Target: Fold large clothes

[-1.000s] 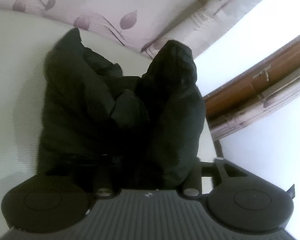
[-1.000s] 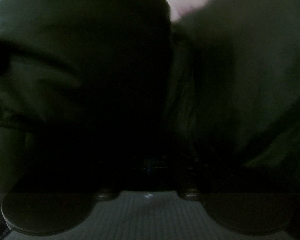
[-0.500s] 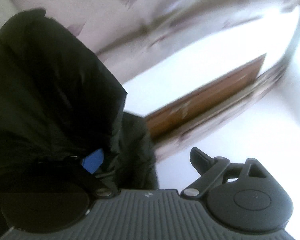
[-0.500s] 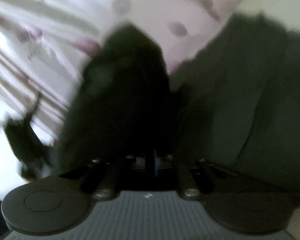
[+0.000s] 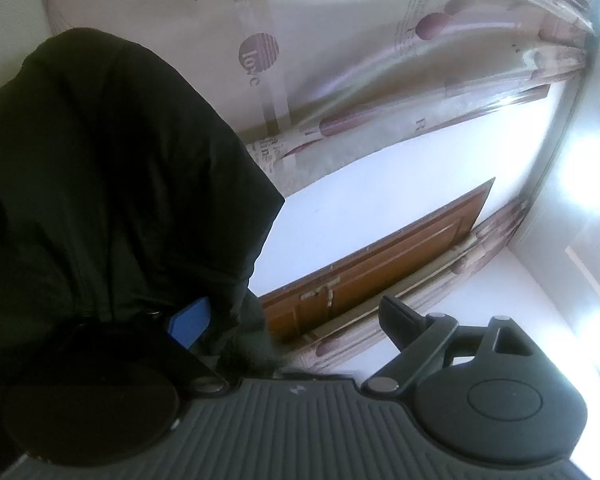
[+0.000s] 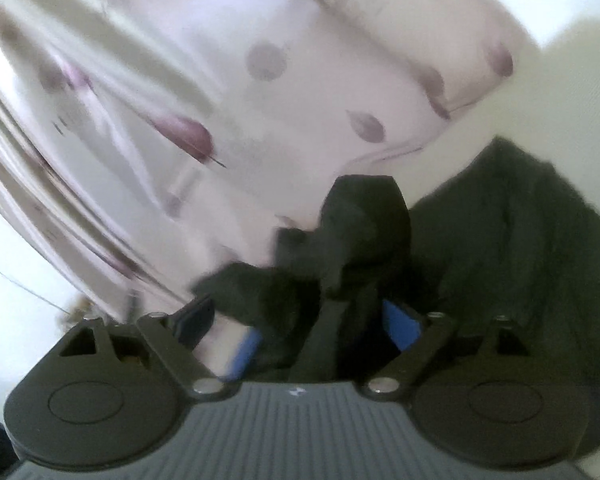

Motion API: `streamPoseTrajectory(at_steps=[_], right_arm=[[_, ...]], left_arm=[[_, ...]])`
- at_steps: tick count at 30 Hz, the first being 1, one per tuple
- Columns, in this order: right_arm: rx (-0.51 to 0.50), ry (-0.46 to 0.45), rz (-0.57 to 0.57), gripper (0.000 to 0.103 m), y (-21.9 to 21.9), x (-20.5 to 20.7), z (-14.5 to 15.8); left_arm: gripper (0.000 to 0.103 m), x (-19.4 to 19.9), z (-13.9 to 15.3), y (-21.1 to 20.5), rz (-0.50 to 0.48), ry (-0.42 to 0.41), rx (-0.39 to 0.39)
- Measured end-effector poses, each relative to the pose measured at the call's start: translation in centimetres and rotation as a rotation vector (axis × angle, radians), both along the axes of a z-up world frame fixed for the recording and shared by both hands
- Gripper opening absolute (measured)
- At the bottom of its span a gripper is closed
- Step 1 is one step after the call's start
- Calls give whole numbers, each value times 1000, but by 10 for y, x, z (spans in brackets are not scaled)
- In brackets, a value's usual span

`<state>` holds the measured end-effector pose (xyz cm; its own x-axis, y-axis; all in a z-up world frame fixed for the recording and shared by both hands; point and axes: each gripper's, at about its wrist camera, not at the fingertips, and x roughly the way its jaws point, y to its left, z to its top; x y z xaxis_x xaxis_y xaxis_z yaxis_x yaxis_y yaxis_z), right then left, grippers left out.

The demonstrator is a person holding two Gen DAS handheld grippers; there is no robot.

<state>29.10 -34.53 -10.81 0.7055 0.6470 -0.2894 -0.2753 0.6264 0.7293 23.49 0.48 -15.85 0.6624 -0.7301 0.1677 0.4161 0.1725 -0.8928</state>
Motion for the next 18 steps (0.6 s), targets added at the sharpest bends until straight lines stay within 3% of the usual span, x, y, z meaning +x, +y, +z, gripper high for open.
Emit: streamPoseTrajectory(at_steps=[1,2,5,12,16,18], right_arm=[[-31,21,6,27,7,4,-4],[-60,22,5,17,9,3,-9],[-149,-3,-24,9,9,1,-17],[-130,-31,-32,9,-6,6,-15],[-254,-89,-89,15,1,-4,8],[-313,-147,-131,25,4,-13,24]], left_arm=[[90,-1,1,1,10,6,-4],[90,-4,0,7,16,14,-10],[91,-17,3,21,46,14,-4],[92,-35,2,24,54,-69,207],[95,-39,-4,11,37,-115,250],[97,-38,-6,5,38,-132,259]])
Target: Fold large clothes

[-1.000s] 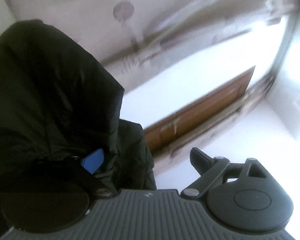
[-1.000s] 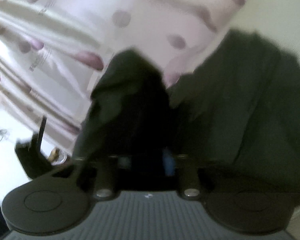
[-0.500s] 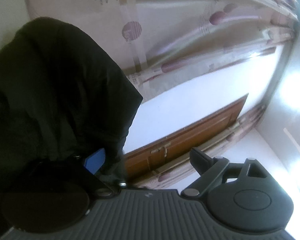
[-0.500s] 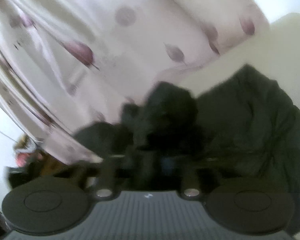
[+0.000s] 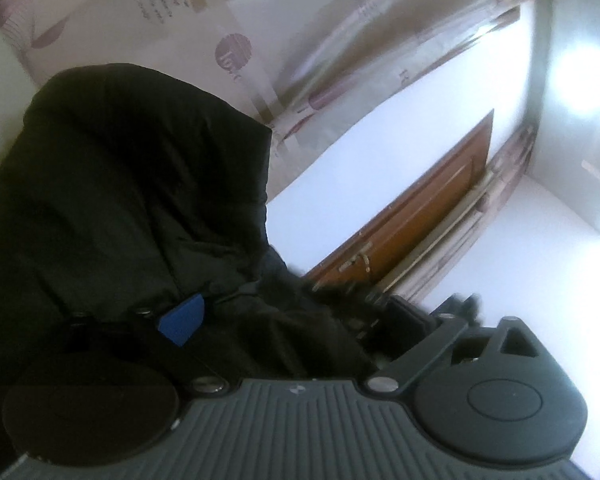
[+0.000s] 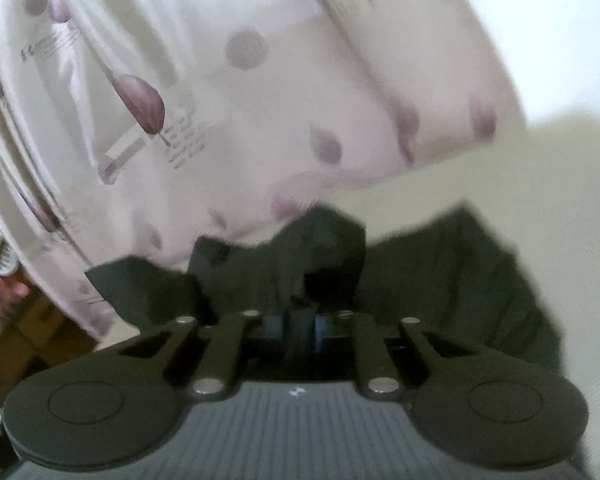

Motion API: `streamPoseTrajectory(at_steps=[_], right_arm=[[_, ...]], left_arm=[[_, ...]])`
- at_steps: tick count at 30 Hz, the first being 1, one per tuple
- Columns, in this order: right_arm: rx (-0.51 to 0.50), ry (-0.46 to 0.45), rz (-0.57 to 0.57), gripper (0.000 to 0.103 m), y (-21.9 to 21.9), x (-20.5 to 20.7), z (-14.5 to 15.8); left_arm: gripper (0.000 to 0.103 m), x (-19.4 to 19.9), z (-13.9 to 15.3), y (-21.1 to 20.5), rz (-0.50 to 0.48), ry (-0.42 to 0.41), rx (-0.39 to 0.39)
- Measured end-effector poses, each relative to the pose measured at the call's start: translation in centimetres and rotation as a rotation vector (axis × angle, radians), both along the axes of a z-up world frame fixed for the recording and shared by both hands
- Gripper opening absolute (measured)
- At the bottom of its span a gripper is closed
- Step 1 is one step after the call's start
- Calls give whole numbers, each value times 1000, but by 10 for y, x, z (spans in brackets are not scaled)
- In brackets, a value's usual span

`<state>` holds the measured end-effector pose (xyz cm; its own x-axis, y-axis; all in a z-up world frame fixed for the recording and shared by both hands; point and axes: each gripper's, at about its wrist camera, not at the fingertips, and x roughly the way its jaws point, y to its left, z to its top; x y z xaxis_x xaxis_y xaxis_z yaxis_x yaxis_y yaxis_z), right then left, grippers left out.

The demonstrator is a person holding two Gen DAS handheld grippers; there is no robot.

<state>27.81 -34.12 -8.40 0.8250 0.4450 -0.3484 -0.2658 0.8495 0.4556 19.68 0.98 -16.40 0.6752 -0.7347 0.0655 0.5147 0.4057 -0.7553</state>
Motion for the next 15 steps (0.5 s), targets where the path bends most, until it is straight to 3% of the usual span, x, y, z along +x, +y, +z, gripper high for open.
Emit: streamPoseTrajectory(at_steps=[2,4,5,6,11,13,14,15], right_arm=[[-34,-59,7,32,4,-5,17],[-60,-84,65,48,12,-4,30],[-84,-93,95,66,19,-2,34],[-102,-103,115,75,25,0,35],[-207,-41,315,74,79,28,28],[-234,-18,344,66,91,37,23],[-253,-3,384,30,99,42,19],[-295,-3,381,17,105,43,17]], left_arm=[[97,0,0,-4,-4,-20,32],[97,-1,-2,-4,-4,-30,31],[97,0,-2,-4,-5,-31,29],[97,1,-3,-4,-8,-30,26],[98,0,-6,-3,-2,-41,26],[98,-1,-7,-1,6,-47,24],[98,-4,-8,0,13,-51,31],[98,-6,-7,0,20,-53,44]])
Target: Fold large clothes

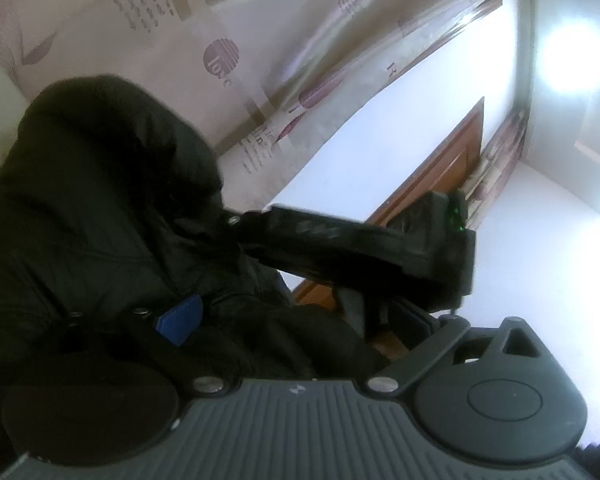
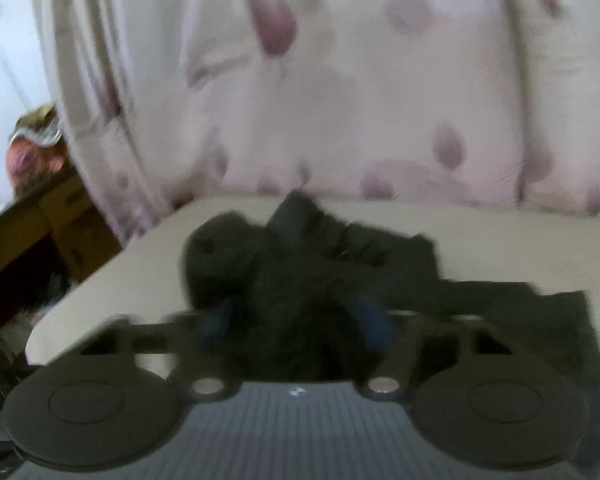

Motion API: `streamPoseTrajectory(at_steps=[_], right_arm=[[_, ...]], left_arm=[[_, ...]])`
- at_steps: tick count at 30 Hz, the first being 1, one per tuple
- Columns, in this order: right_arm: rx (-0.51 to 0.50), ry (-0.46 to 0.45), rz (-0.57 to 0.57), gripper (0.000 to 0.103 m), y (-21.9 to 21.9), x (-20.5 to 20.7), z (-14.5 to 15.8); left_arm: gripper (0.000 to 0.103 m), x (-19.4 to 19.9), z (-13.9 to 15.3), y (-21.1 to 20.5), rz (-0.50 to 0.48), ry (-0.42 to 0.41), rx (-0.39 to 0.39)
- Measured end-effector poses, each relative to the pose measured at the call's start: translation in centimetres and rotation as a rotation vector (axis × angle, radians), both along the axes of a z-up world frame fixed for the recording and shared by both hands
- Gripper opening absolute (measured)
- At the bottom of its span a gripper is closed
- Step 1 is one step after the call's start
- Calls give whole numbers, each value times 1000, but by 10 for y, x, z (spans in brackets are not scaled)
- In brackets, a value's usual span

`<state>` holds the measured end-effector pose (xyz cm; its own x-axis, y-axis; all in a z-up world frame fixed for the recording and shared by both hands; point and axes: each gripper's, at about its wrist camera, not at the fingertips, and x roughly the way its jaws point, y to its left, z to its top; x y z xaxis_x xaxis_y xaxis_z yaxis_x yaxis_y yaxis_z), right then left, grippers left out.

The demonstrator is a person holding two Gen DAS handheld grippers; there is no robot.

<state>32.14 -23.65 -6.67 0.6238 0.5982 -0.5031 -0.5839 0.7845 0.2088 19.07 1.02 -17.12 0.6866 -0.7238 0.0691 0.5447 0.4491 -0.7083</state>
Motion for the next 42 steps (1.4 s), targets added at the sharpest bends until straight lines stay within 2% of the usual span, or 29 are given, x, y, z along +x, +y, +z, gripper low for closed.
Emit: streamPoseTrajectory(at_steps=[2,4,9,13,15,17,20,22,23,24,25,26,32,34,38,40,41,42], right_arm=[[-95,-53,-7,8,10,-2,-2],[-124,-111,-11,5,8,-11,4],[-61,-207,-101,2,-30,-33,24],[-15,-174,-188,1,-63,-37,11],[66,-107,-225,1,-83,-34,-2],[152,-56,-229,1,-98,-36,-14],[241,-30,-278,5,-112,-41,-11],[290,-2,-351,9,-127,-46,0],[286,-4,-375,27,-132,-48,4],[265,-4,-392,65,-135,-49,9],[241,9,-404,86,-138,-50,10],[234,24,-413,101,-142,-52,9],[295,263,-320,100,-125,-34,-6],[282,305,-320,101,-108,-25,-8],[162,295,-271,101,-63,-12,-1],[43,227,-238,100,-35,-9,2],[-21,172,-205,87,-22,-9,2],[-105,126,-177,49,-10,-10,-1]], left_arm=[[101,-4,4,2,3,7,15],[103,-10,9,7,11,12,8],[103,-24,13,29,73,53,-29],[103,-23,1,35,115,108,4],[103,-19,-3,28,107,115,38],[103,-22,-2,20,117,78,93],[103,-21,-3,11,94,59,150],[103,-20,-5,10,99,58,150],[103,-18,-7,11,96,65,131],[103,-16,-8,12,92,74,113],[103,-18,-11,15,87,76,99],[103,-17,-12,15,86,74,97],[103,-15,-14,8,86,55,128],[103,-14,-15,7,82,50,133],[103,-14,-17,6,83,41,141],[103,-16,-18,5,87,35,155],[103,-17,-18,4,91,31,162],[103,-17,-18,5,91,31,165]])
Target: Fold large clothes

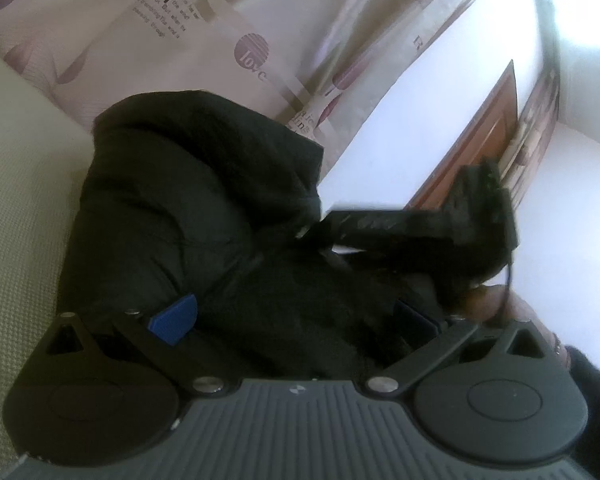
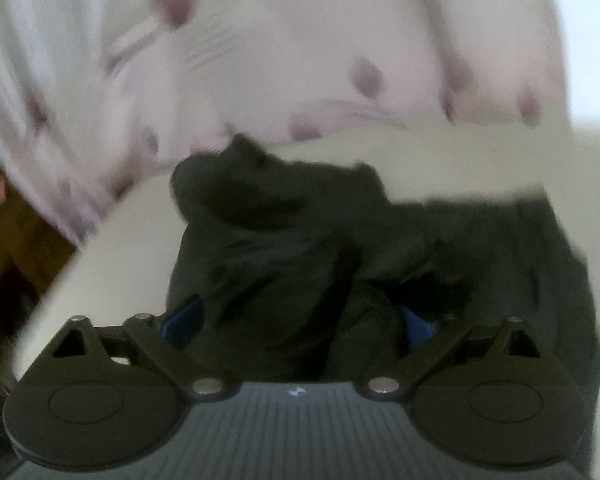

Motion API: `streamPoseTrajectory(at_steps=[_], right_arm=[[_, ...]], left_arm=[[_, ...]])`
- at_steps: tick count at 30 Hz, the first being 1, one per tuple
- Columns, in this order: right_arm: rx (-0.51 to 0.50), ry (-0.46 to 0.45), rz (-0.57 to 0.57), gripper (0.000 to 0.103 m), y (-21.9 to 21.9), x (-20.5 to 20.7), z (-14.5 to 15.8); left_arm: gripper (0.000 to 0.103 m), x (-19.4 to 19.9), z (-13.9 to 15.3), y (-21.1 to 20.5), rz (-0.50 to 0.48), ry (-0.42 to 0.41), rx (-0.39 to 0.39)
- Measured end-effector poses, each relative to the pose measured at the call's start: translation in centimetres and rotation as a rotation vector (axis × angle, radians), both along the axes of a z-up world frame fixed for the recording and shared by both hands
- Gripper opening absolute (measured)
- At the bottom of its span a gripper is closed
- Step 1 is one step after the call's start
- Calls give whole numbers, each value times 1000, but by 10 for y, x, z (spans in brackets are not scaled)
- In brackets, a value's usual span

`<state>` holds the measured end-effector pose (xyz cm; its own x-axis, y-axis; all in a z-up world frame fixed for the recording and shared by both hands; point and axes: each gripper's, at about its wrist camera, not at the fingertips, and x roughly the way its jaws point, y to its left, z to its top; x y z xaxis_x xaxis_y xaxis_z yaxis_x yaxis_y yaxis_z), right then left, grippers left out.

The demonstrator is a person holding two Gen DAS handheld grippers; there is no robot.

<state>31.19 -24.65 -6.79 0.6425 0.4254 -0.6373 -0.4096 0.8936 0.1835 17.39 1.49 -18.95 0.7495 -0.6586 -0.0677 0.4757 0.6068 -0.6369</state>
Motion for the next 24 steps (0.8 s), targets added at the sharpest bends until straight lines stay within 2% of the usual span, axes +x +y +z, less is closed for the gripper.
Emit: streamPoseTrajectory(at_steps=[3,5,7,9,12,14,16,18,20,24], right_arm=[[-111,-88,92,30,10,-3,-7],[-164,-151,116,23,10,-10,-5],[-159,-196,109,18,5,-15,1],[-118,-202,94,16,-3,-14,3],[-61,-195,76,15,-9,-10,5],[-7,-188,78,14,-12,-7,12],[23,-193,78,14,-12,-6,19],[20,-203,87,13,-10,-7,23],[19,-209,94,13,-9,-7,26],[31,-222,108,12,-10,-9,31]], left_arm=[[102,-8,6,10,8,23,-20],[103,-23,11,27,35,44,-53],[102,-43,10,43,77,76,-32],[102,-62,6,48,81,118,43],[102,-82,-4,27,48,138,261],[103,-83,-6,12,54,105,333],[103,-72,-7,-3,75,109,380],[103,-53,-10,-14,89,165,393],[103,-37,-18,-22,106,222,369],[101,-23,-26,-28,190,220,281]])
